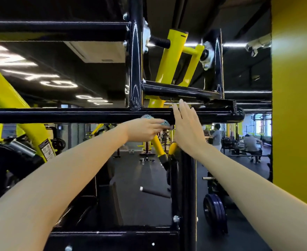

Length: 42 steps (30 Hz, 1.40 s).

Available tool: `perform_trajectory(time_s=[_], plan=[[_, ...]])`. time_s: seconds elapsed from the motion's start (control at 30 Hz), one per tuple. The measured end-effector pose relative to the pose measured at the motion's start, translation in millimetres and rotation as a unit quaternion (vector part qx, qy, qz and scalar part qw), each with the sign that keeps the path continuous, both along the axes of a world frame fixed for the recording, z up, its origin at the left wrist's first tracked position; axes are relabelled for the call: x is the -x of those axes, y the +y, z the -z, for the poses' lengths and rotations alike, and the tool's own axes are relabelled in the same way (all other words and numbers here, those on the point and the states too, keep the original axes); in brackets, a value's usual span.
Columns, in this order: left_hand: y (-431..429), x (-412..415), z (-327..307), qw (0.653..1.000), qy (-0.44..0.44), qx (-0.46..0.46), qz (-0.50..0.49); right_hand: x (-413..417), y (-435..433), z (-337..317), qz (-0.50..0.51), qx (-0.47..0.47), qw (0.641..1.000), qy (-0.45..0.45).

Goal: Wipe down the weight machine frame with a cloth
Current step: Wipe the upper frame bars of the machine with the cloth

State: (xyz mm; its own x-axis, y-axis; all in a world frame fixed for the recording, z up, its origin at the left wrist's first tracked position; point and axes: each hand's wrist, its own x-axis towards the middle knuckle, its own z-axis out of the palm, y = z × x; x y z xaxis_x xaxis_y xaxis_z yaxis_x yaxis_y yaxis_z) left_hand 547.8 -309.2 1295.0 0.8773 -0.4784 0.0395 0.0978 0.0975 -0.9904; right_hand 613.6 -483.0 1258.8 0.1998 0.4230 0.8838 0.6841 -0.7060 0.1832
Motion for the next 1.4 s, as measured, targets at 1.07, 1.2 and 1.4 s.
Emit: perform_trajectory(time_s=[1.07, 1.2, 1.4], plan=[[425.8, 282.1, -3.2, 0.965, -0.009, -0.190, -0.178, 252.1, 430.0, -3.9, 0.044, 0.043, 0.974, -0.216], [486.8, 335.3, -2.8, 0.968, -0.021, -0.169, -0.185, 293.0, 476.8, -12.9, 0.062, 0.062, 0.972, -0.217], [532.7, 381.5, 1.3, 0.967, -0.032, -0.131, -0.215, 327.5, 518.6, -18.7, 0.098, 0.050, 0.982, -0.152]])
